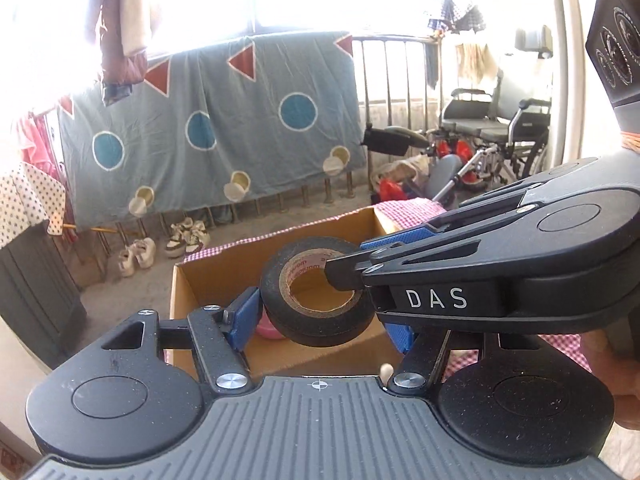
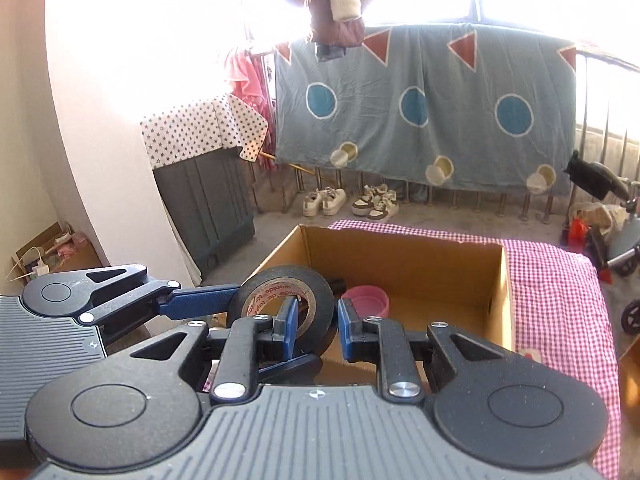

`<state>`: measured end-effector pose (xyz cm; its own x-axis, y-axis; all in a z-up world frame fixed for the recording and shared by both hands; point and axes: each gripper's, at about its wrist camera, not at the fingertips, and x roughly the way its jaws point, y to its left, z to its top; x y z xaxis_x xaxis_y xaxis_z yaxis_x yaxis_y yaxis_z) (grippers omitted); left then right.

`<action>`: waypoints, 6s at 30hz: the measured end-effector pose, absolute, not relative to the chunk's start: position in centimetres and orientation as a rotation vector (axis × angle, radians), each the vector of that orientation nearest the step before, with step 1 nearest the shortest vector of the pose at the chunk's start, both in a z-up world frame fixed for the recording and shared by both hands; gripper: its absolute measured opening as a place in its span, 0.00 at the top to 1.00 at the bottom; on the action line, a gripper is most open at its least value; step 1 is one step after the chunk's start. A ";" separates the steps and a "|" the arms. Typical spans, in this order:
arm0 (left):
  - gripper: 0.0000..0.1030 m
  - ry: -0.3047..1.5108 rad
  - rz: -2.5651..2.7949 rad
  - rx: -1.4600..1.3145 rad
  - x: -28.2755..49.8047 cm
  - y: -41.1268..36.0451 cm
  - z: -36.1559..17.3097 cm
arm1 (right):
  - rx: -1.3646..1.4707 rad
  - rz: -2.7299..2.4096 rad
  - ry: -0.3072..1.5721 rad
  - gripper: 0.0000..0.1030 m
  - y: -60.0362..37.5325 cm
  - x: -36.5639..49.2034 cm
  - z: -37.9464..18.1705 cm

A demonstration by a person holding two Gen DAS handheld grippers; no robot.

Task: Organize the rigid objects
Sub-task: 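Carry the tape roll into the box and open the right tool, then withdraw the right tool from the box and hold both tools back, then move the right tool down to the green dropper bottle, then close the right tool around the green dropper bottle, then lift the dropper bottle with the right tool, lower it into the box, open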

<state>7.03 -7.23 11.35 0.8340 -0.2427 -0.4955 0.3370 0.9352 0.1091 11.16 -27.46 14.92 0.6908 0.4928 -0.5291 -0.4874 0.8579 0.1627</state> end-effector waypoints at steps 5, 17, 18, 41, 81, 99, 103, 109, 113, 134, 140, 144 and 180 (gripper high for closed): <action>0.37 0.643 -0.303 0.134 13.4 -6.5 10.9 | 0.018 0.587 0.735 0.77 -26.8 18.9 14.3; 0.37 1.162 -0.276 -0.100 24.2 -3.8 1.9 | 0.118 0.628 1.235 0.77 -25.6 32.3 2.5; 0.37 1.189 -0.271 -0.122 24.4 -3.7 1.4 | 0.120 0.629 1.255 0.76 -25.4 32.6 1.9; 0.25 1.028 -0.229 -0.137 21.5 -2.6 6.2 | 0.353 0.673 1.118 0.75 -28.8 29.8 5.5; 0.00 0.848 -0.392 -0.300 5.2 -1.5 1.7 | -0.003 0.115 0.542 0.00 -35.1 0.3 7.4; 0.00 0.715 -0.455 -0.210 3.9 -3.0 1.5 | 0.075 0.250 0.489 0.00 -36.7 0.8 6.9; 0.00 0.668 -0.445 -0.034 4.0 -5.1 1.4 | 0.155 0.285 0.501 0.00 -37.1 1.4 6.6; 0.00 0.640 -0.456 0.159 4.9 -8.3 0.2 | 0.252 0.342 0.574 0.00 -36.2 3.8 5.5; 0.00 0.631 -0.456 0.186 5.7 -8.8 -0.9 | 0.258 0.358 0.609 0.00 -34.9 5.5 4.8; 0.55 0.570 -0.482 0.250 7.7 -10.3 -1.5 | 0.182 0.492 0.724 0.69 -31.0 10.7 2.3; 0.69 0.591 -0.476 0.212 8.1 -10.4 -1.5 | 0.183 0.494 0.720 0.81 -31.2 10.6 2.5; 0.70 0.612 -0.501 0.138 8.2 -10.2 -1.3 | 0.182 0.476 0.720 0.82 -31.7 10.2 2.6; 0.70 0.660 -0.605 0.230 7.4 -13.5 -3.7 | 0.241 0.402 0.770 0.76 -34.9 9.2 1.1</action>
